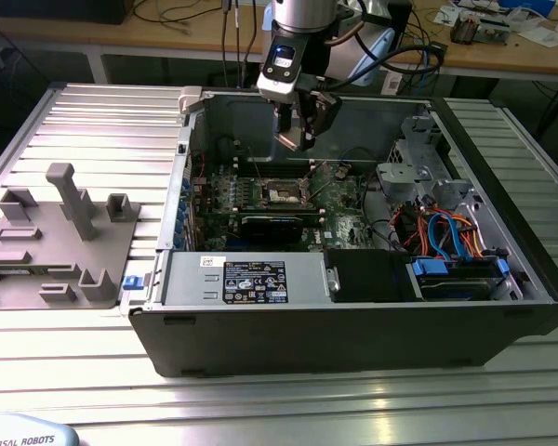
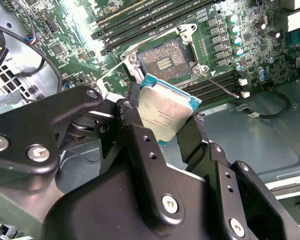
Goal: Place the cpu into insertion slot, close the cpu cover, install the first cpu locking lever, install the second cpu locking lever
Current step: 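Place the cpu into insertion slot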
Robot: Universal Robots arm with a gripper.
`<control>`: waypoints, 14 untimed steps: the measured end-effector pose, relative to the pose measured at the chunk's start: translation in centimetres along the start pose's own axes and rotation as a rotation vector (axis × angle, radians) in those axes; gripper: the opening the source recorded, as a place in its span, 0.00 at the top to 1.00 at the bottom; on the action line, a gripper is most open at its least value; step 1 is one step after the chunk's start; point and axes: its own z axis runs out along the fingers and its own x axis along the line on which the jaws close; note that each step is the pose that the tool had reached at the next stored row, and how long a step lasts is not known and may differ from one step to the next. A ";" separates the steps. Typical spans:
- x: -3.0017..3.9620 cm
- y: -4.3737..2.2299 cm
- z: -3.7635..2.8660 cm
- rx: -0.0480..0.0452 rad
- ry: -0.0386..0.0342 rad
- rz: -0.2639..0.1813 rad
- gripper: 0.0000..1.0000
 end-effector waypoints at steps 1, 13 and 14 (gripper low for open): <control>0.00 0.00 0.00 0.0000 0.0000 0.001 0.46; 0.00 0.00 0.01 0.0000 -0.0009 0.011 0.46; 0.00 0.00 0.01 0.0001 -0.0010 0.012 0.46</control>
